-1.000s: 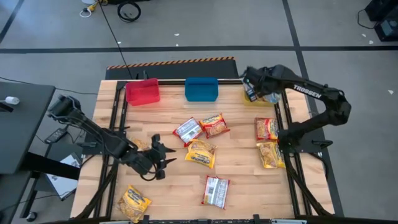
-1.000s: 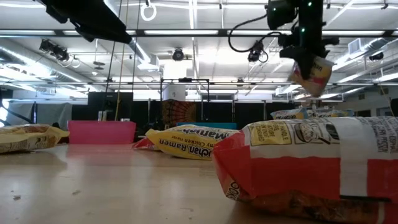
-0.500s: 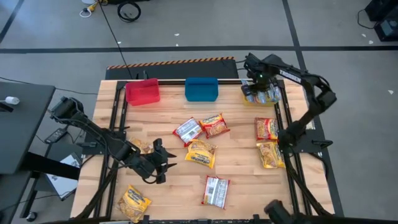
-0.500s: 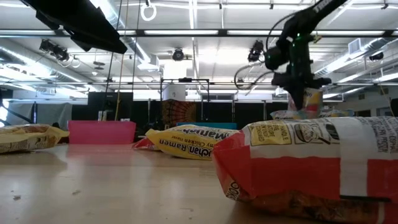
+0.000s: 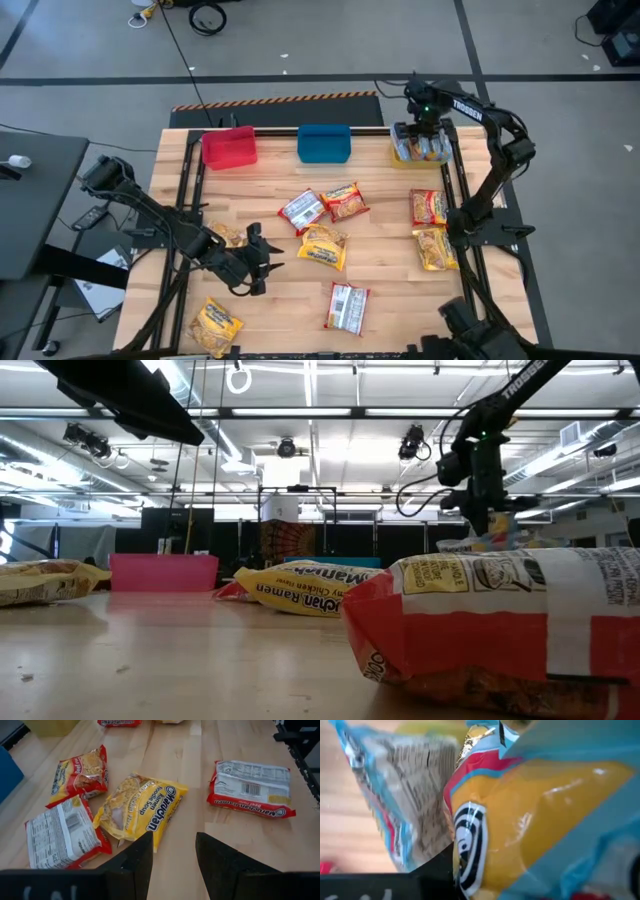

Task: Sort Maruchan noodles
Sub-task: Put the blue noodle pack into the yellow bin, then put the noodle pack into the blue bin, then put the red noodle pack into the blue bin

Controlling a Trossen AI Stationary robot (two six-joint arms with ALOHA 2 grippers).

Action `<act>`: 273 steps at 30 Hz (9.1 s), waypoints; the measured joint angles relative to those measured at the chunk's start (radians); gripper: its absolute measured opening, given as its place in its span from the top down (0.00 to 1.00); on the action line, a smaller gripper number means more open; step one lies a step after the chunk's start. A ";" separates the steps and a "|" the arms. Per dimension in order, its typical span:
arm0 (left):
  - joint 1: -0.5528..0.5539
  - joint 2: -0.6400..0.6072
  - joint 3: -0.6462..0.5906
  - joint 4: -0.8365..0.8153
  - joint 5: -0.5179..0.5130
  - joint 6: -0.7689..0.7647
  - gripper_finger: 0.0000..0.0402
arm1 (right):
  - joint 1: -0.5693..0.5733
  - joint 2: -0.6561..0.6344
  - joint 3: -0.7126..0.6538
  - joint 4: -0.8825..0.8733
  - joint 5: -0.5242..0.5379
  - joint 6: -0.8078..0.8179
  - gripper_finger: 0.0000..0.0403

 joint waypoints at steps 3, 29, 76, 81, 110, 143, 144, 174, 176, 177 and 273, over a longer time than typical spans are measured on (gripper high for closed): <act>0.002 0.000 0.000 0.001 0.000 0.019 0.62 | 0.001 0.004 0.005 0.010 0.013 -0.001 0.62; 0.072 -0.005 0.176 -0.215 0.075 0.036 0.62 | 0.071 0.115 0.004 0.054 -0.007 0.048 0.62; 0.100 -0.004 0.177 -0.163 0.048 0.106 0.62 | 0.175 -0.141 -0.333 0.399 0.251 0.004 0.45; 0.101 -0.003 0.177 -0.163 0.058 0.108 0.62 | 0.175 -0.142 -0.381 0.488 0.235 0.010 0.53; 0.101 -0.003 0.177 -0.132 0.097 0.131 0.62 | 0.032 0.063 -0.115 0.135 -0.045 -0.032 0.69; 0.173 0.096 0.154 0.005 0.044 0.209 0.62 | 0.691 -0.473 -0.331 0.467 0.348 -0.215 0.34; 0.181 0.107 0.154 -0.001 0.043 0.209 0.62 | 0.762 -0.491 -0.374 0.526 0.346 -0.224 0.34; 0.140 0.077 0.155 -0.042 0.093 0.051 0.62 | 1.174 -0.118 -0.529 0.990 0.095 -0.054 0.43; 0.135 0.078 0.155 -0.045 0.088 0.060 0.62 | 1.194 -0.165 -0.507 1.020 0.110 -0.120 0.43; 0.136 0.078 0.155 -0.041 0.086 0.060 0.62 | 1.200 -0.186 -0.502 1.041 0.135 -0.159 0.43; 0.166 0.065 0.154 -0.076 0.060 0.051 0.62 | 0.886 0.115 -0.349 0.793 -0.370 -0.418 0.37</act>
